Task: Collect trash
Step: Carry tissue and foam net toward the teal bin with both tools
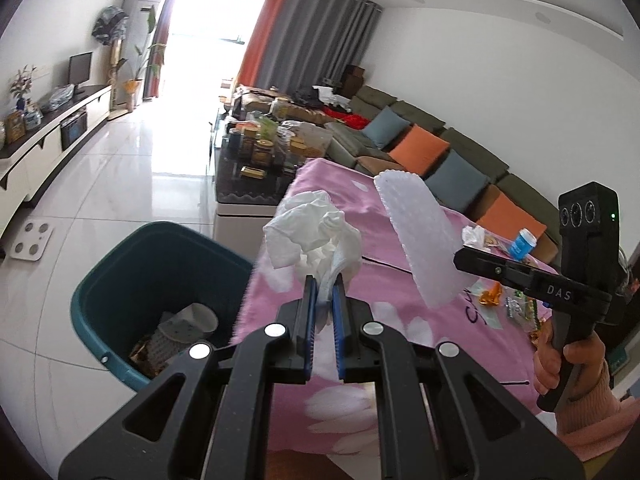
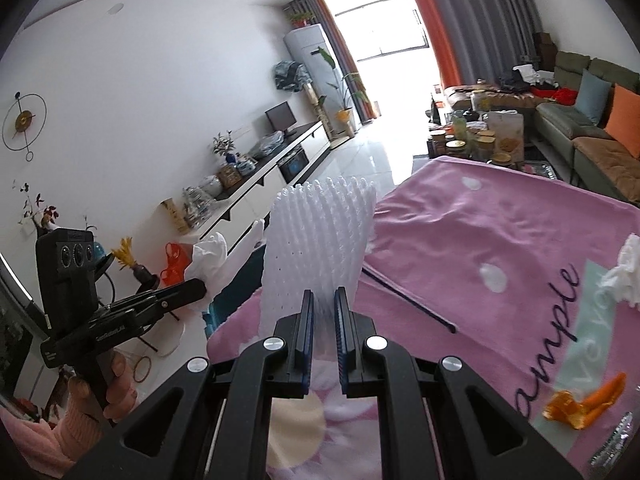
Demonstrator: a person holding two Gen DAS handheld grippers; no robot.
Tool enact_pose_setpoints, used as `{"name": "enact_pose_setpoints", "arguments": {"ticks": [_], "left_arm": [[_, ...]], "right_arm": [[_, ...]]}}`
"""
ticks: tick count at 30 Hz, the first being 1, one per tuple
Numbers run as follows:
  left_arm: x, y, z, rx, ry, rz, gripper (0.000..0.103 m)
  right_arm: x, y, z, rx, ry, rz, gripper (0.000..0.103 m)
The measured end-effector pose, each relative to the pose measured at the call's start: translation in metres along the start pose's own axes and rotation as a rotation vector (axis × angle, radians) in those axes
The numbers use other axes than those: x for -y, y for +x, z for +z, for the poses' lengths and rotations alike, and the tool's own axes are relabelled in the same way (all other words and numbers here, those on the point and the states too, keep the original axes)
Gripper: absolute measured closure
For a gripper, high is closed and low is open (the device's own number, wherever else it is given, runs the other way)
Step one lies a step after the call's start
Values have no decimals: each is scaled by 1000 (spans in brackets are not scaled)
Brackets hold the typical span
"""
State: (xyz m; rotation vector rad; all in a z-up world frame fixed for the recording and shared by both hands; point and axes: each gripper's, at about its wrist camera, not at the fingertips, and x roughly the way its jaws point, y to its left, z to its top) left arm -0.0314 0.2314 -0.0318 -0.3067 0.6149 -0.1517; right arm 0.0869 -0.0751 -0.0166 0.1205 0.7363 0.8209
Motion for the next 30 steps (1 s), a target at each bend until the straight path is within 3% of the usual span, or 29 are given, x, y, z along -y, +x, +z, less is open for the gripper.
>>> {"name": "enact_pose_setpoints", "arguments": {"ticks": [30], "left_arm": [[-54,-33,-12,15,-115,117,95]], "right_arm": [[-57,86,22,-118,-103,91,94]]}}
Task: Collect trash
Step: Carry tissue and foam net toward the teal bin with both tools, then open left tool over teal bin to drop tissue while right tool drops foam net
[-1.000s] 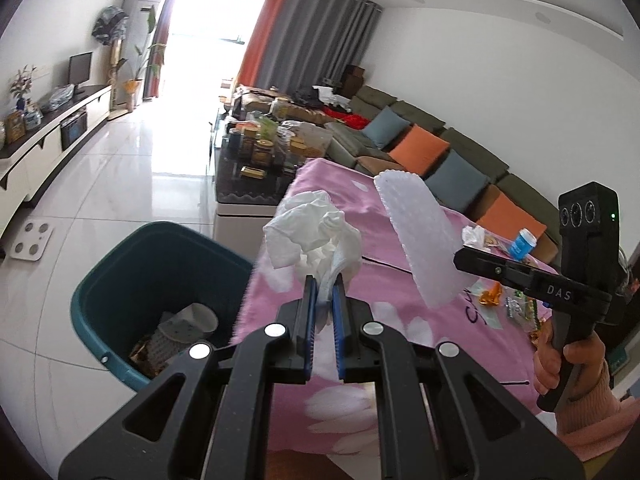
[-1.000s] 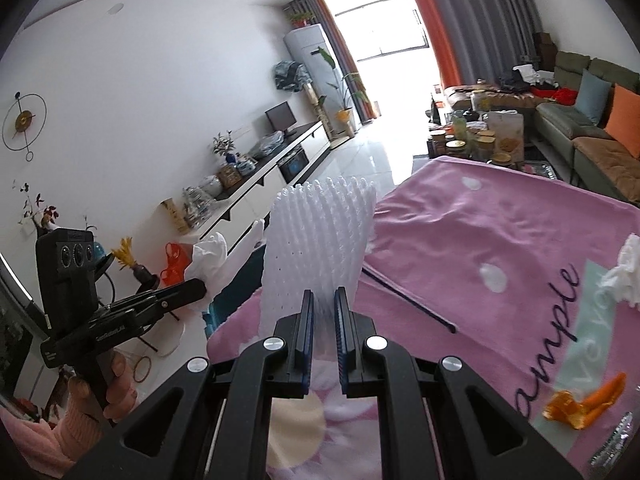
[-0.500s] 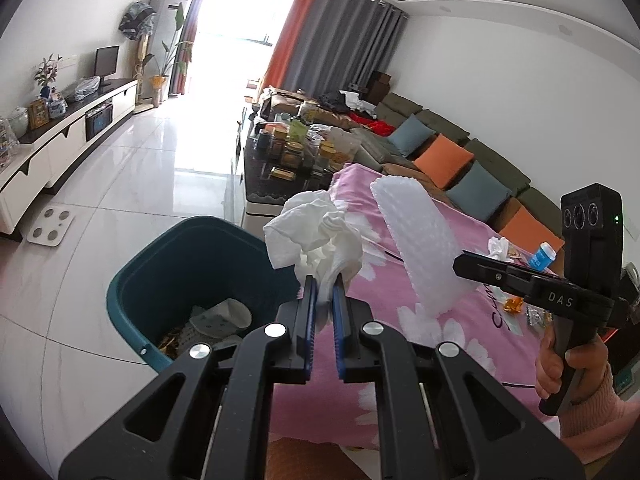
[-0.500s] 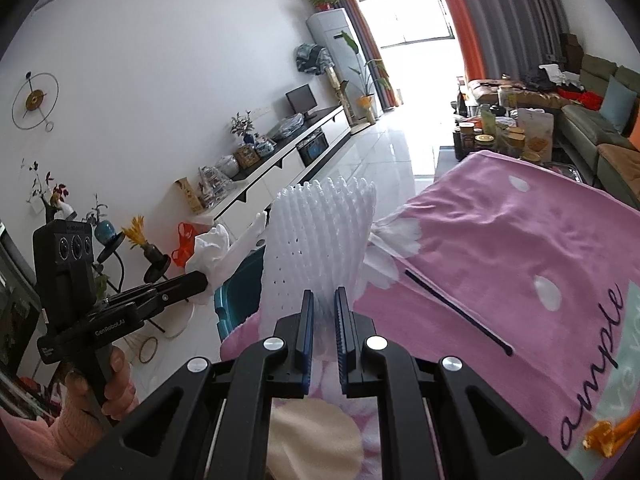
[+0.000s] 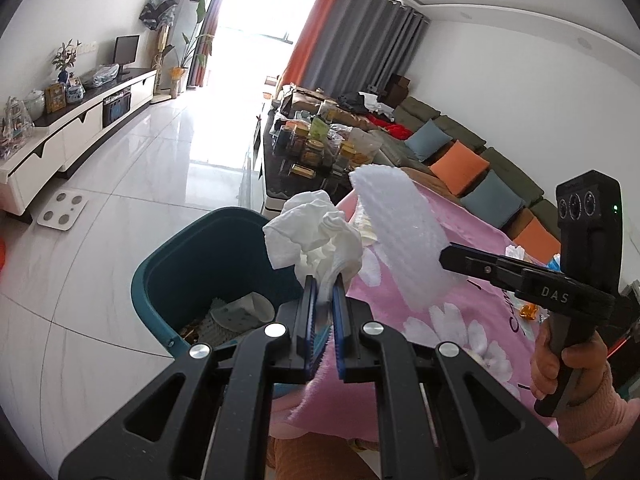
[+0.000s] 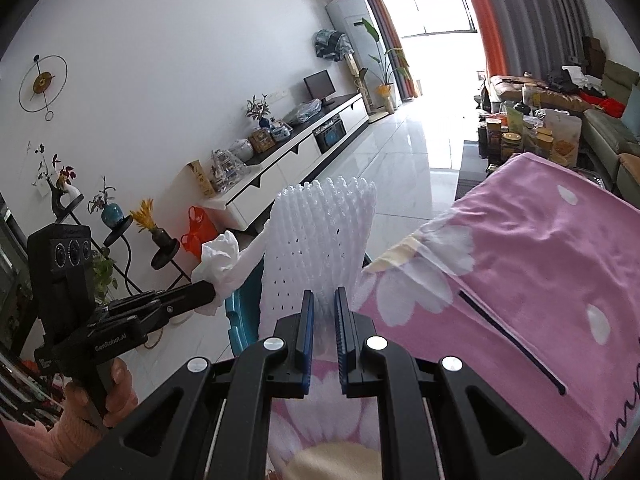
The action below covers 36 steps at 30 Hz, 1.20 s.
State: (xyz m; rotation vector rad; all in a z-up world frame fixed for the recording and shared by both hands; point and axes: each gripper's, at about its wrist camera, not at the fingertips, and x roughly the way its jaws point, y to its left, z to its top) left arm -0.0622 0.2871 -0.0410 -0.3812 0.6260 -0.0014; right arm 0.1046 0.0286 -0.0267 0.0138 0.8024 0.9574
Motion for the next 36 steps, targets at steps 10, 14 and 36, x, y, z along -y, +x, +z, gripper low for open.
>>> {"name": "enact_pose_setpoints", "arguments": {"ticks": [10,14,36], "left_arm": [[-5,8,0,-16,-38,30,95],[-6,11,-1,-23,-48,40,95],[-16,66,-3,-97,-117,112,87]], "right_arm": [[-11,31,13,-37,-15,14,94],[-15,42,16,-51,-19,16,94],[-24,108,17,-192,17,3,88]]}}
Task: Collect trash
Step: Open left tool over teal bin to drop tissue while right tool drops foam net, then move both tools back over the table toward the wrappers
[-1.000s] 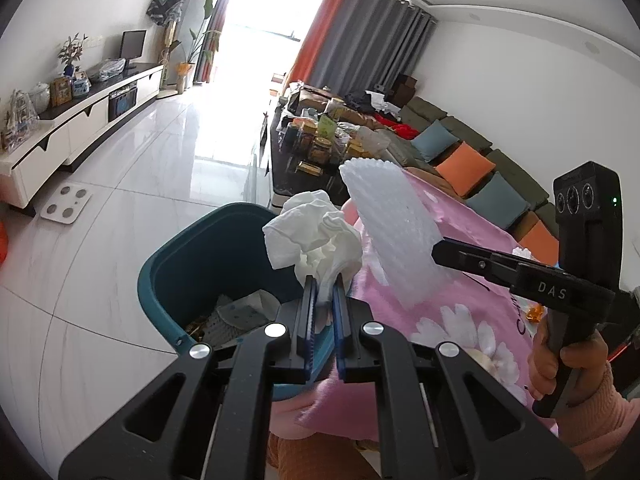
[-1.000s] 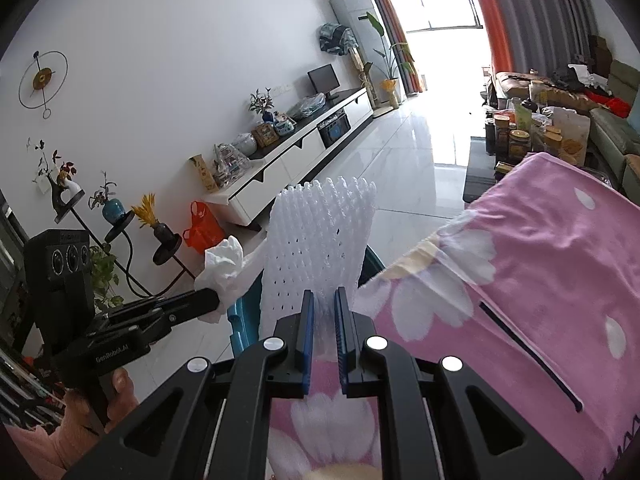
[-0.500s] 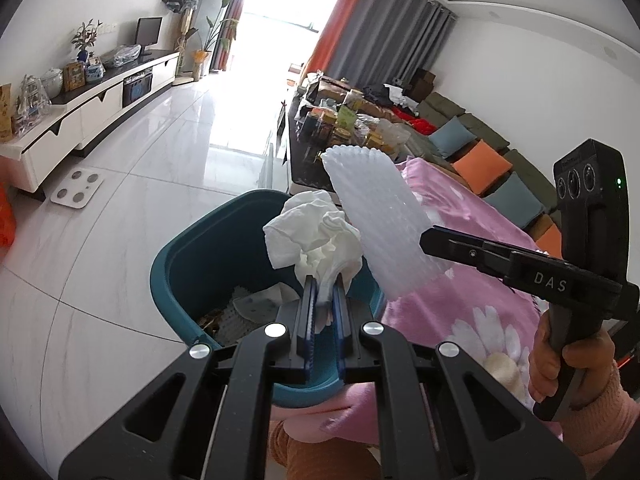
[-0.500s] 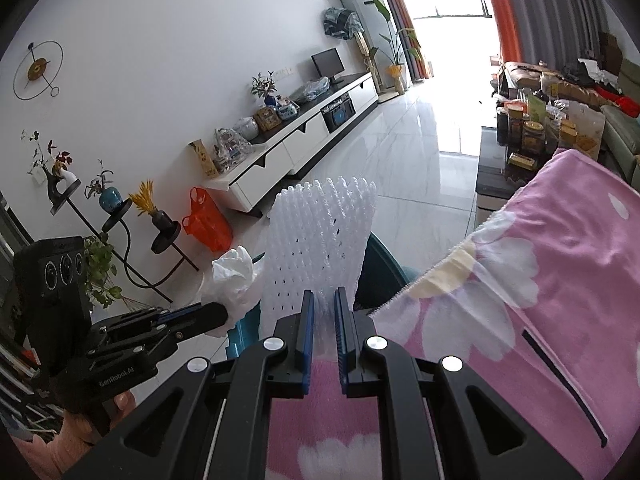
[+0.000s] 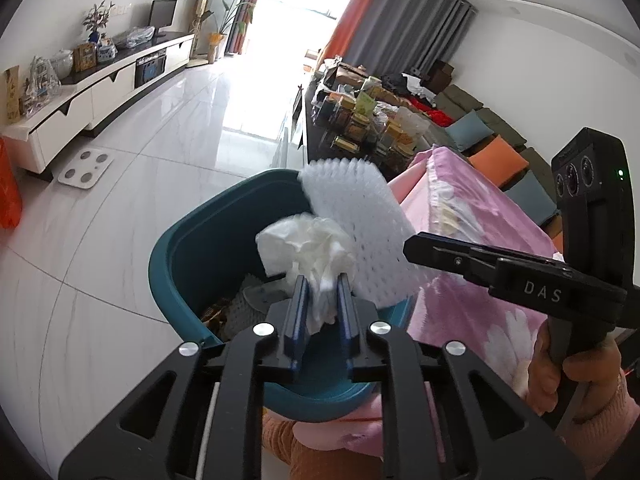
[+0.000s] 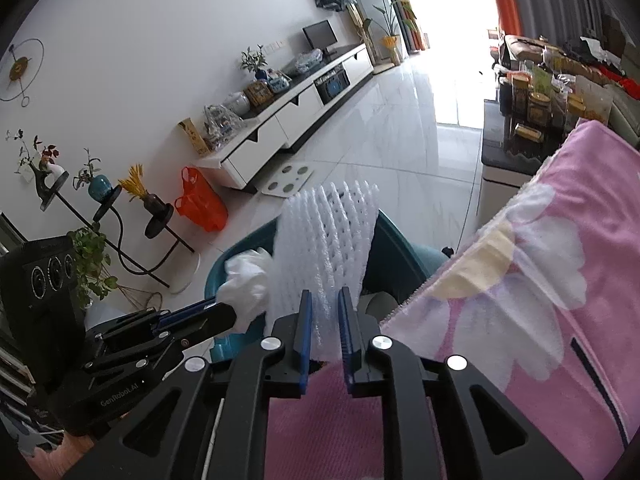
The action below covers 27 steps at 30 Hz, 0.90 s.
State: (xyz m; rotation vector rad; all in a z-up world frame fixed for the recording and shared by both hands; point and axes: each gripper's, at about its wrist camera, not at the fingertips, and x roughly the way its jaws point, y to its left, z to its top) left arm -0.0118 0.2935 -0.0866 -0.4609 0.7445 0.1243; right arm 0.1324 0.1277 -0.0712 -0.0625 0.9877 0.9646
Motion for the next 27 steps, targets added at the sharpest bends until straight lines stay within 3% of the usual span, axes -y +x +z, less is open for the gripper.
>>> {"name": "enact_pose_setpoints", "arguments": {"ticks": [3,10,16,21,27], "left_arm": [[-4,9,-1,-7,-11,22,72],[-5,12,-1,9,-22,47,69],[15,-9,0,73,46,22,52],[54,-20,-2,101,144,-64,47],[119,-10,-11,71,275,-203,46]], "right_arm": [[3,3,-2,-10,15,6,85],[9,-5,-7,-2,33,25,81],[14,-38,-19,53,10,39,74],[24,-85,-38,127,-2,13,72],[55,-142,-65,220,62,-56,71]]}}
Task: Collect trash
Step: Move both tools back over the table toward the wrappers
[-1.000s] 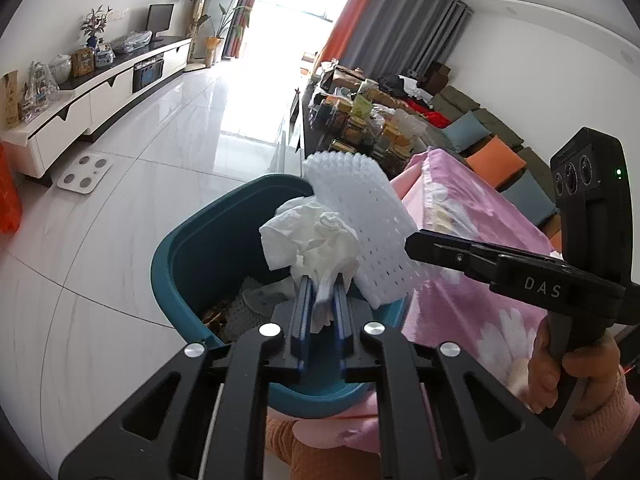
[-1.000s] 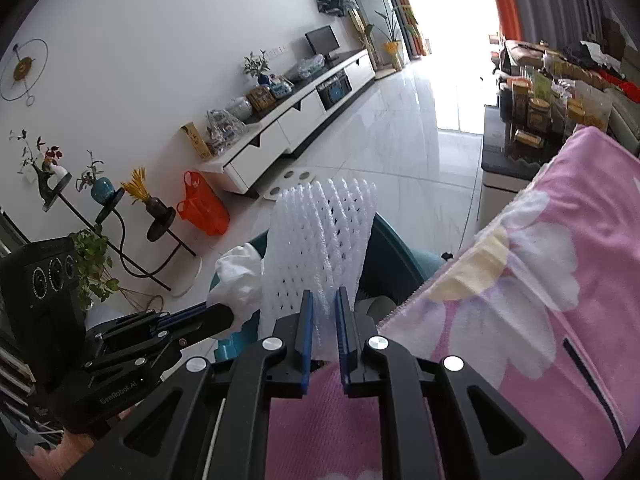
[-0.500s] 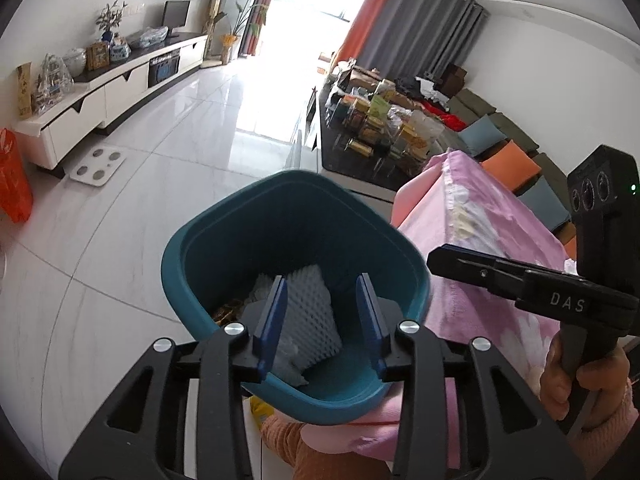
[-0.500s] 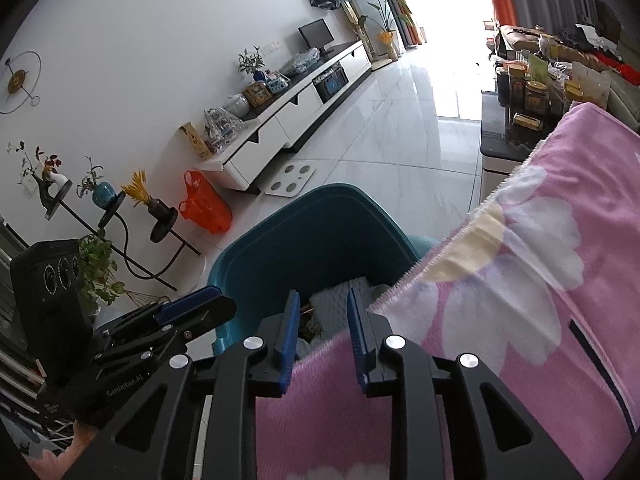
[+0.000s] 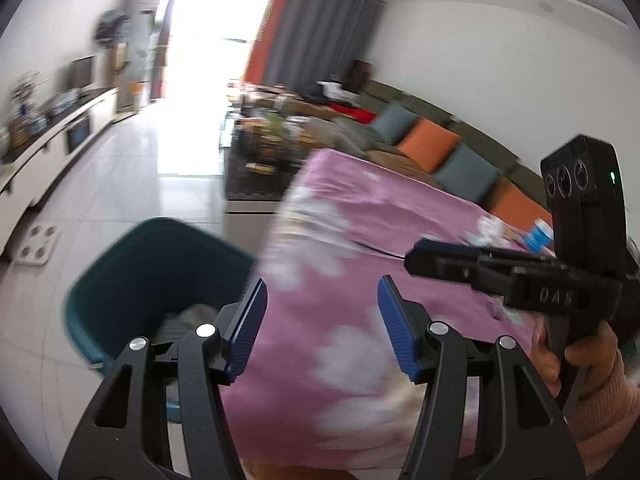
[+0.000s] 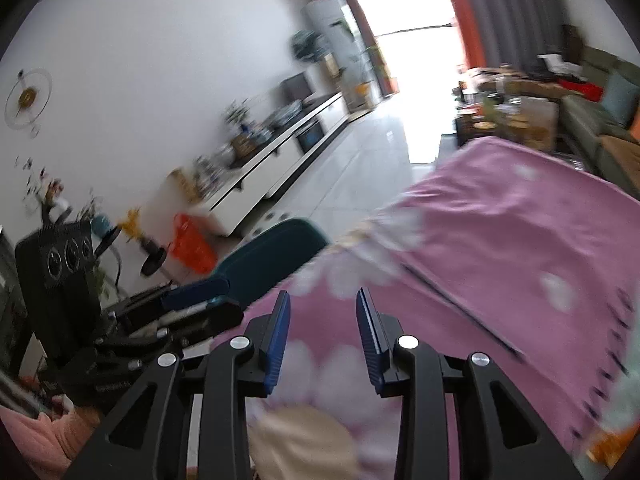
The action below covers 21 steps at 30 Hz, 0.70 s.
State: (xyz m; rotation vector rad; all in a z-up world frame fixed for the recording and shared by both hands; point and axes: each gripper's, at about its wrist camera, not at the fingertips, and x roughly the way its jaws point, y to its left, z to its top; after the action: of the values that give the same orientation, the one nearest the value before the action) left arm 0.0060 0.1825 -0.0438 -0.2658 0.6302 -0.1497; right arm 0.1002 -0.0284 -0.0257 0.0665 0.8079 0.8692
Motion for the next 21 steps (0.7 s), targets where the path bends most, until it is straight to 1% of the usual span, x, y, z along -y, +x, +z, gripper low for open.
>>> {"name": "enact_pose_setpoints", "arguments": {"ticks": [2,8,14,16,21], "left_arm": [[22,12,0,-21,38,-54,46],[80,47,-9,-87,126,-175,46],[128,78,-22,-160,203,-255,46],[144,89,-22,-186,226,-283,46],[179,107,-22,-236,287,-312,46]], "right_arm": [[16,-25,-7,39,33,-37,71],[59,-82,-31,108,104,-160,71],[104,-141,-55,164,179,-315,71],[119,-157,-62,182,207,-372,68],[161,-187,-81,198,289,-485,67]]}}
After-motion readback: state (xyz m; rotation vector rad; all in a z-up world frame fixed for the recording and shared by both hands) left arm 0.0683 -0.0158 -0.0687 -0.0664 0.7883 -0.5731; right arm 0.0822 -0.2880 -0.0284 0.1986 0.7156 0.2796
